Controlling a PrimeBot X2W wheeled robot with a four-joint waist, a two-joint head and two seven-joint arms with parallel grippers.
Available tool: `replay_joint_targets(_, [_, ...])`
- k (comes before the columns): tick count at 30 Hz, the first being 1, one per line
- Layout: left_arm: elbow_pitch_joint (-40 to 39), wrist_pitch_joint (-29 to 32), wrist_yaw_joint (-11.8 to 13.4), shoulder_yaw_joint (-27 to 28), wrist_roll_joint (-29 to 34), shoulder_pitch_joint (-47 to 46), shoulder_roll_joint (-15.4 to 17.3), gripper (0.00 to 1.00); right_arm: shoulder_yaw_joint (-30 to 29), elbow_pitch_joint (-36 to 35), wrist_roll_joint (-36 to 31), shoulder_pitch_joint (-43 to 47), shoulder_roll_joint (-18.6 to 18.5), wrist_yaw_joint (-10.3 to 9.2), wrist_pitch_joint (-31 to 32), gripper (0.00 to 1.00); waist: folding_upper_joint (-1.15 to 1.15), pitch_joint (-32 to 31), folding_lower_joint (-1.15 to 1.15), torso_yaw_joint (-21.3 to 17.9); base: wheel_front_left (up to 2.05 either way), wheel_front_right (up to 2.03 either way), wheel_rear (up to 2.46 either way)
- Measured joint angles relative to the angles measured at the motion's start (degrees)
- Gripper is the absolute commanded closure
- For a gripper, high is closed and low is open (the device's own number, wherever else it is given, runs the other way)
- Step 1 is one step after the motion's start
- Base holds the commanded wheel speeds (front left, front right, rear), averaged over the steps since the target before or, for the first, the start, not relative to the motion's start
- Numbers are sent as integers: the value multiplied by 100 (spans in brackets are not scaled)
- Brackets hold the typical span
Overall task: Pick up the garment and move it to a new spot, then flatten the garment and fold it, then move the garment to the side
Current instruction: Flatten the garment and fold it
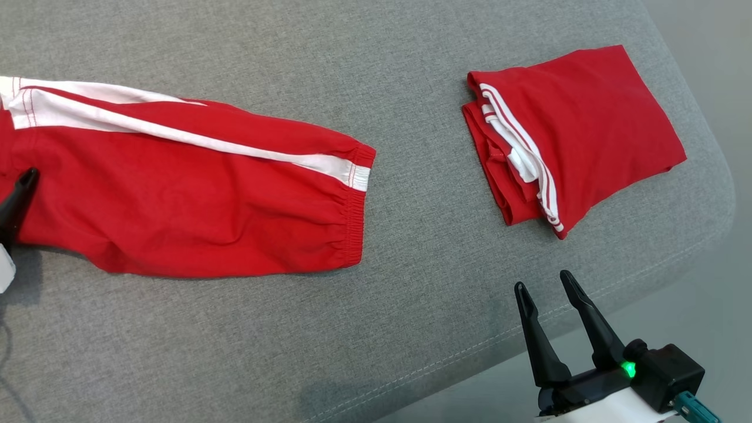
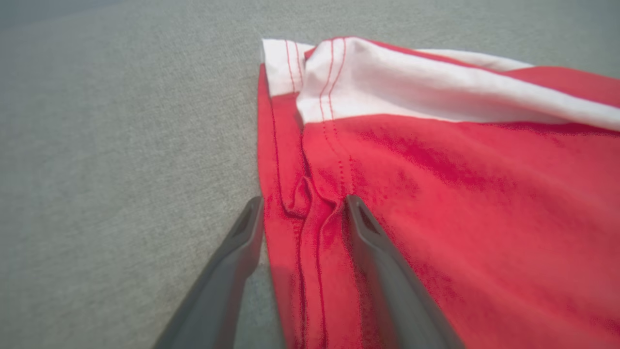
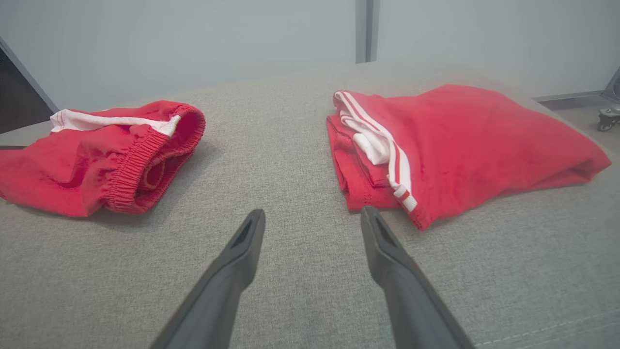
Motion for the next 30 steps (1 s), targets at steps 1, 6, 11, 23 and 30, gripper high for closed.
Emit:
replay_joint_targets(1, [-30,5,0,-21,0,2,-7,91,-4,2,0,-3,0,0,0,0,0,0,0,15,0,0,0])
replay_joint_targets(6, [-138,0,-54,-154,0,36,-69,100,-8,5,-1,-29,0,0,0,0,0,-10,0,104,0,0,0])
replay_joint_targets(11, [-167,-180,-77,-218,2,42,-177,100,-11,68,1,-138,0,0,0,0,0,-46,0,204,0,0,0])
replay_joint_targets(23, [249,-532,-137,-380,-335,396,-790,100,-187,732,4,-536,-8,0,0,0,0,-508,0,699,0,0,0])
replay_joint_targets(30, [764,-537,-180,-576,-426,511,-1278,100,-186,1326,4,-898,-14,0,0,0,0,-915,0,1174,0,0,0])
